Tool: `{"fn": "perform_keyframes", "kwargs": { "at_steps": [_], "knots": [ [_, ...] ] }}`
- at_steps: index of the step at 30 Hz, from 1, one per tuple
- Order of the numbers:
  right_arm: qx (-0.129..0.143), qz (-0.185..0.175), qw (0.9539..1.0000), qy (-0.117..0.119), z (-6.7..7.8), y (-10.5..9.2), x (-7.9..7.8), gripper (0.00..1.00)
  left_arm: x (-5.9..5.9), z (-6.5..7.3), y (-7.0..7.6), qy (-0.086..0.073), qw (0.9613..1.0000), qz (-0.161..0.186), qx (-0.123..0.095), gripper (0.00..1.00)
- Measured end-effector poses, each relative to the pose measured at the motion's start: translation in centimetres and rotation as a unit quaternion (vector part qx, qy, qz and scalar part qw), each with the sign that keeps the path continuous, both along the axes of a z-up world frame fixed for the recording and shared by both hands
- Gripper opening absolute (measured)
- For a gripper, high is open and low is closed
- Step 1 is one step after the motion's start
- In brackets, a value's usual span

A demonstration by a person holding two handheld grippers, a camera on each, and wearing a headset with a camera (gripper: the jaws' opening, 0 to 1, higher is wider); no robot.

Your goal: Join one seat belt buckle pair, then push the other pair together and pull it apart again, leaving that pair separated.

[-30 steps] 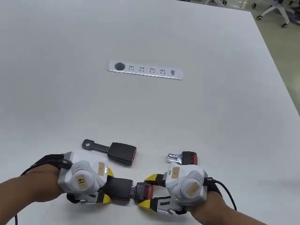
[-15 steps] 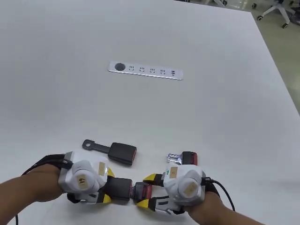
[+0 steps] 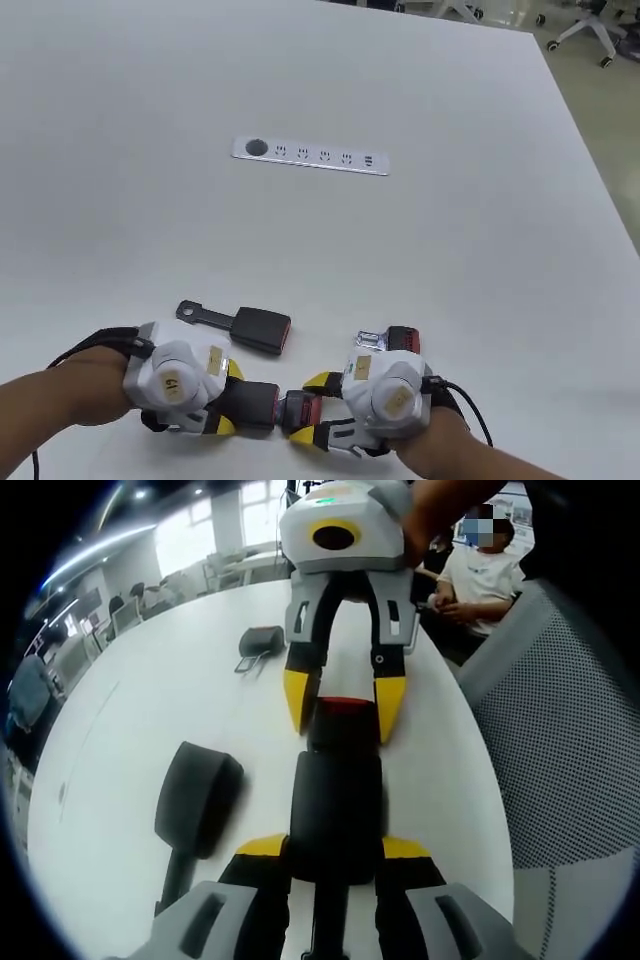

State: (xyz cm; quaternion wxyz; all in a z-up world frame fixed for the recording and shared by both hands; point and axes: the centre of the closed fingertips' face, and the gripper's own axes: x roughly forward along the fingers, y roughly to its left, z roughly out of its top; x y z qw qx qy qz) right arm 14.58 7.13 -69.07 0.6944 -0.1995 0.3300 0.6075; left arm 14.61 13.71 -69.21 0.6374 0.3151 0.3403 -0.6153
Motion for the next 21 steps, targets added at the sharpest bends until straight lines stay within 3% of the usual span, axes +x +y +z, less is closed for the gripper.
{"fn": "perform_keyframes", "kwargs": {
  "at_steps": [10,16,21],
  "knots": [
    [-0.014,0.017,0.9997,-0.007,-0.31,0.11,-0.25,0.33,0.1,-0.2,0.26,0.003,0.9997,-0.009,-0.024,0.33],
    [0.006,0.017,0.9998,-0.011,-0.09,0.06,-0.37,0.33,0.1,0.04,0.18,0.011,0.9987,-0.008,-0.049,0.33],
    [0.024,0.015,0.9996,-0.008,0.17,0.13,-0.32,0.32,0.12,0.18,0.14,0.016,0.9982,-0.01,-0.057,0.33]
  ]
}}
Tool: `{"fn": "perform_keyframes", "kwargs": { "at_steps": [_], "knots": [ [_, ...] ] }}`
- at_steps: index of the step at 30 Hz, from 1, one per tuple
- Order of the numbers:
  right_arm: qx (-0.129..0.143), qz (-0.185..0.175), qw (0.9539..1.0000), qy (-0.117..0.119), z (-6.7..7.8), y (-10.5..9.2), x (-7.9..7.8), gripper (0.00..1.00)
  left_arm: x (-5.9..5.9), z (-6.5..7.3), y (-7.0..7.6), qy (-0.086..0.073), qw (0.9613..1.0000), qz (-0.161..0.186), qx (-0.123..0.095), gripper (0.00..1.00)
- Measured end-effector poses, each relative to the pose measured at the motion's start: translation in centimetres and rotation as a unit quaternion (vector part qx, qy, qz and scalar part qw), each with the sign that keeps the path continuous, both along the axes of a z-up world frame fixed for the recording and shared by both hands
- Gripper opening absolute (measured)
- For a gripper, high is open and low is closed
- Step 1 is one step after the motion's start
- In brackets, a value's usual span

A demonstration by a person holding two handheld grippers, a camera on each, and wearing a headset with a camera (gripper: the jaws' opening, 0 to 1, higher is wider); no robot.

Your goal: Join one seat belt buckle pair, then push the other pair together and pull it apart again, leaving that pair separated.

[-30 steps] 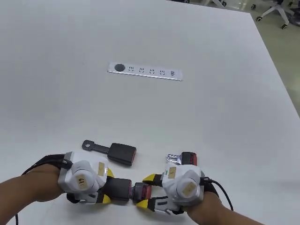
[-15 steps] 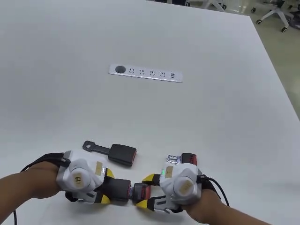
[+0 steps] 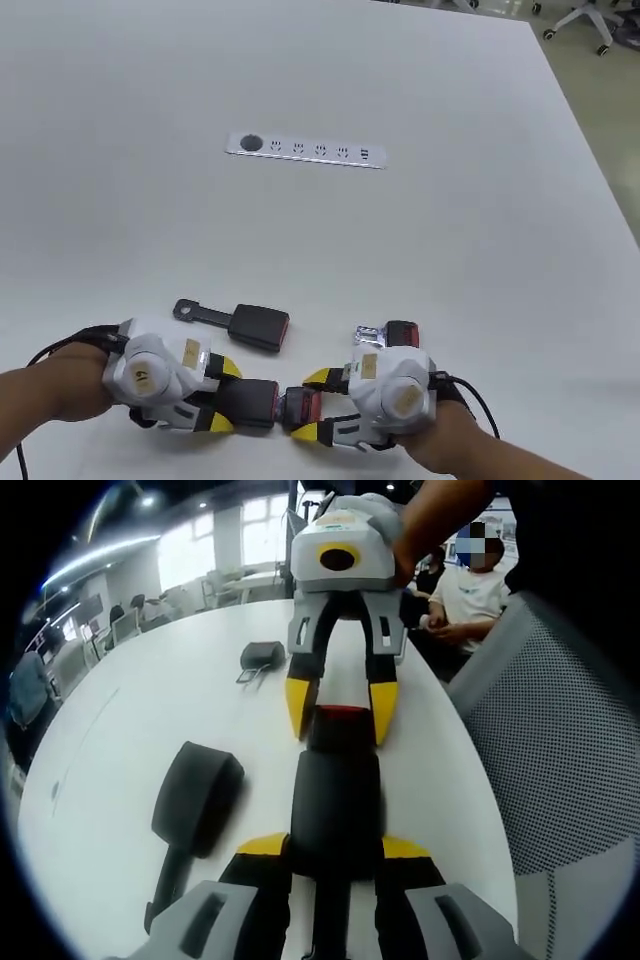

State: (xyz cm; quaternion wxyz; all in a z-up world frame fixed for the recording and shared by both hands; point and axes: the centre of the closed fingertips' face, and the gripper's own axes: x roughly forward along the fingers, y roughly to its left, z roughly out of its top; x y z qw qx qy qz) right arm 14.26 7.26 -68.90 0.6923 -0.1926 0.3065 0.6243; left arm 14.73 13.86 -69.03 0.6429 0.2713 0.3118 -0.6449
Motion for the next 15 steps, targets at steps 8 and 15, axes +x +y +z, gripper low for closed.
{"fn": "perform_keyframes", "kwargs": {
  "at_steps": [8,15],
  "knots": [
    [0.022,-0.006,0.9997,-0.003,0.38,0.16,0.03,0.32,0.02,-0.02,0.12,0.004,0.9999,0.003,-0.013,0.32],
    [0.03,-0.009,0.9995,-0.005,0.65,0.4,0.04,0.32,0.02,0.17,0.06,0.007,0.9996,0.009,-0.025,0.32]
  ]
}}
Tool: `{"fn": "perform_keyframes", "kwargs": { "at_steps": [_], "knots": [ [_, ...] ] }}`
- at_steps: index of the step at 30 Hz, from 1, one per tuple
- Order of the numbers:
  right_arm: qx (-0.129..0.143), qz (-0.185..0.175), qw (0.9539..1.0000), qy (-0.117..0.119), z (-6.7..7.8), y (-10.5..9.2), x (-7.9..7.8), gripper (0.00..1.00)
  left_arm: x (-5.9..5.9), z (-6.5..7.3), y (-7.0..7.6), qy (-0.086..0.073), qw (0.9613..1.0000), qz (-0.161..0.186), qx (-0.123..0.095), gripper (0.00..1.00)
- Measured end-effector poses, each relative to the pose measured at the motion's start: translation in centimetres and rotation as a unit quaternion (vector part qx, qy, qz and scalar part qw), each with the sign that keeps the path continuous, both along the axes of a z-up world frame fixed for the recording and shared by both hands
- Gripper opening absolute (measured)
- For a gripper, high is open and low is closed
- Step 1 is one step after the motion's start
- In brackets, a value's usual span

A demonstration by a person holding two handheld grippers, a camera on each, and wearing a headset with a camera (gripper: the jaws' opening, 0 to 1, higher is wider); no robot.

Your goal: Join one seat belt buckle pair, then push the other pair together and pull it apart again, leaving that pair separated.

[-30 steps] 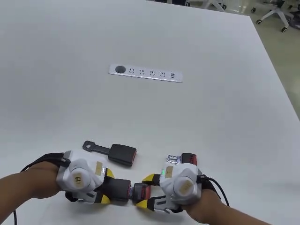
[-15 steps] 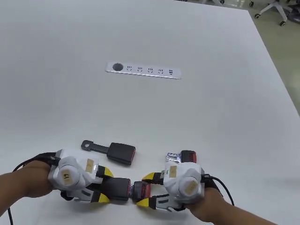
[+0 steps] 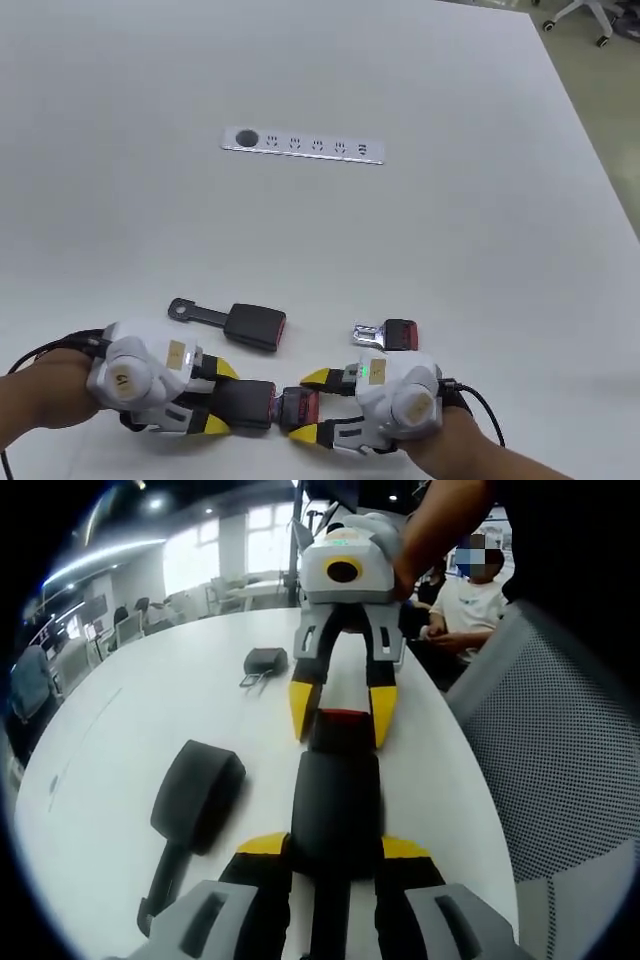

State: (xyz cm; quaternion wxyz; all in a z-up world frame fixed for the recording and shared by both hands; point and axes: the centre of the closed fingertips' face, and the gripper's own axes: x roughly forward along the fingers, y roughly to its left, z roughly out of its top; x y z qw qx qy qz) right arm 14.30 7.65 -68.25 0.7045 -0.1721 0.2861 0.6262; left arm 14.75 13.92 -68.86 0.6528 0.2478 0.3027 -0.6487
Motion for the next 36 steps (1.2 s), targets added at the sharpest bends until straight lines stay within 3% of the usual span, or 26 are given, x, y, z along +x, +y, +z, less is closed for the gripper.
{"fn": "perform_keyframes", "kwargs": {
  "at_steps": [21,34,35,36],
  "knots": [
    [0.021,-0.018,0.9996,0.008,0.08,-0.01,0.16,0.33,-0.03,0.4,-0.18,0.014,0.9998,0.008,-0.009,0.33],
    [0.004,-0.024,0.9997,0.007,-0.01,0.11,0.01,0.35,-0.03,-0.02,-0.08,-0.011,0.9997,0.008,0.022,0.35],
    [0.003,-0.026,0.9996,0.013,-0.05,0.11,-0.13,0.35,-0.01,0.0,-0.1,-0.007,0.9996,0.013,0.023,0.35],
    [0.009,-0.039,0.9987,0.032,-0.05,0.25,-0.27,0.35,-0.21,0.08,-0.22,0.02,0.9989,0.035,0.024,0.37]
  ]
}}
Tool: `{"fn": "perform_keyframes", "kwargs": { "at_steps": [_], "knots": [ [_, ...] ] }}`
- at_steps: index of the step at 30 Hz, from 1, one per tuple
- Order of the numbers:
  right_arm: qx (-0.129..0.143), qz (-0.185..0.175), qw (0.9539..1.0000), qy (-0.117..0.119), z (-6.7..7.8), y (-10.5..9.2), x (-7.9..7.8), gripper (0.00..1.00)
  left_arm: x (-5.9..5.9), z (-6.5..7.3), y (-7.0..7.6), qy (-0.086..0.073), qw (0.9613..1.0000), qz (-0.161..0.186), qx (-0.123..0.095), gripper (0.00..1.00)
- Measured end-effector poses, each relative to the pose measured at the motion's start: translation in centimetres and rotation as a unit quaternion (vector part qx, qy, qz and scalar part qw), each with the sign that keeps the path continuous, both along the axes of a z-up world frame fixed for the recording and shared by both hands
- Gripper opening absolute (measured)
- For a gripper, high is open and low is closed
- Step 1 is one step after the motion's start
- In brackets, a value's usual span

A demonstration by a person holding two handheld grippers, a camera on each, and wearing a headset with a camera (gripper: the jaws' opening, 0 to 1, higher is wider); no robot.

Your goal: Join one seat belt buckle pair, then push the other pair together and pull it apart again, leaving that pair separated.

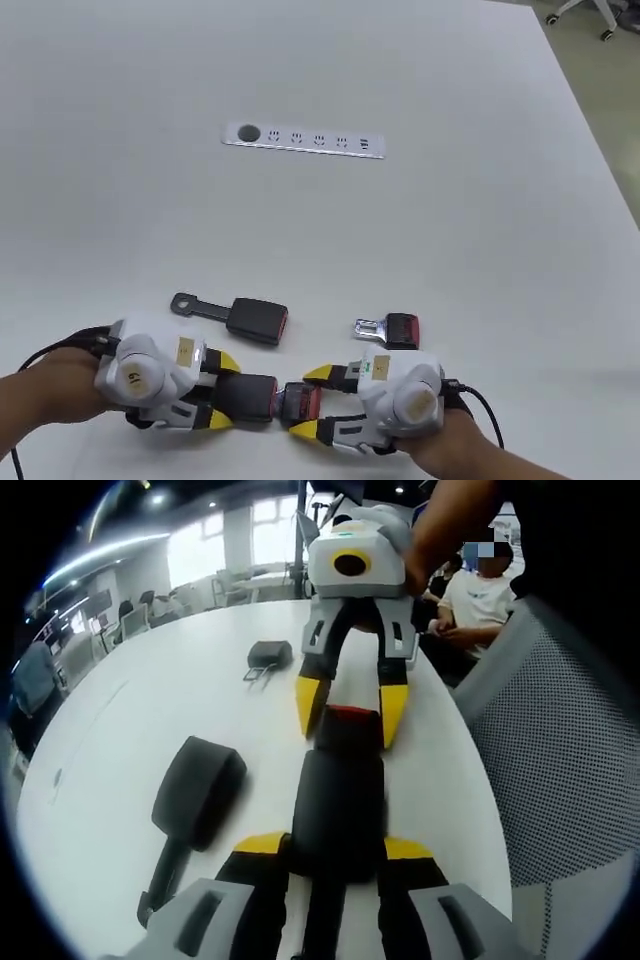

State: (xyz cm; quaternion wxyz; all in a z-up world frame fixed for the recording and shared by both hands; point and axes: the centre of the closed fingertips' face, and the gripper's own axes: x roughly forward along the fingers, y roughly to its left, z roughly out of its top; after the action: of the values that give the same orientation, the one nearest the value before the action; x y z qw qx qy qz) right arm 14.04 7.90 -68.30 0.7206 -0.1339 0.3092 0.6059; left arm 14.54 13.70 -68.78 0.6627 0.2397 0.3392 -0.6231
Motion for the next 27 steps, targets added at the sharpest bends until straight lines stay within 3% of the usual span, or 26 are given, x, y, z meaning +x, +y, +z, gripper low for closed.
{"fn": "perform_keyframes", "kwargs": {
  "at_steps": [1,2,5,7,9,13,17,21,23,24,27],
  "knots": [
    [0.004,0.003,0.9999,0.009,0.1,0.0,-0.1,0.37,0.1,0.2,-0.4,0.02,0.9995,0.021,-0.012,0.39],
    [0.002,0.004,1.0,0.007,0.1,0.0,0.0,0.39,0.2,0.3,-0.5,0.021,0.9994,0.025,-0.013,0.41],
    [-0.002,-0.01,0.9999,0.01,0.1,0.0,0.4,0.47,0.3,0.3,-0.3,0.008,0.9998,0.02,-0.004,0.47],
    [-0.006,-0.021,0.9998,-0.001,0.0,-0.3,1.0,0.58,0.6,1.1,-0.6,0.01,0.9992,0.034,-0.016,0.49],
    [0.003,-0.037,0.9993,-0.004,0.4,-0.5,1.5,0.66,1.2,2.0,-0.7,0.001,0.9983,0.049,-0.031,0.54],
    [0.015,-0.058,0.9982,-0.009,1.3,-1.6,2.4,0.65,2.1,3.3,-0.3,-0.014,0.9968,0.068,-0.039,0.67],
    [0.021,-0.08,0.9965,-0.014,2.3,-2.9,3.3,0.73,2.7,4.1,0.3,-0.034,0.996,0.072,-0.039,0.73],
    [0.019,-0.096,0.9948,-0.026,3.1,-4.5,4.3,0.74,3.3,4.5,0.9,-0.041,0.9955,0.078,-0.035,0.76],
    [0.017,-0.104,0.9941,-0.025,2.9,-5.2,4.9,0.77,3.5,4.6,1.1,-0.041,0.9954,0.079,-0.034,0.79],
    [0.009,-0.122,0.9924,-0.012,2.6,-6.0,5.5,0.78,3.8,4.8,1.3,-0.041,0.995,0.084,-0.034,0.79],
    [0.008,-0.126,0.9916,-0.028,2.9,-7.2,6.5,0.76,4.8,5.0,1.6,-0.047,0.9941,0.093,-0.033,0.8]
  ]
}}
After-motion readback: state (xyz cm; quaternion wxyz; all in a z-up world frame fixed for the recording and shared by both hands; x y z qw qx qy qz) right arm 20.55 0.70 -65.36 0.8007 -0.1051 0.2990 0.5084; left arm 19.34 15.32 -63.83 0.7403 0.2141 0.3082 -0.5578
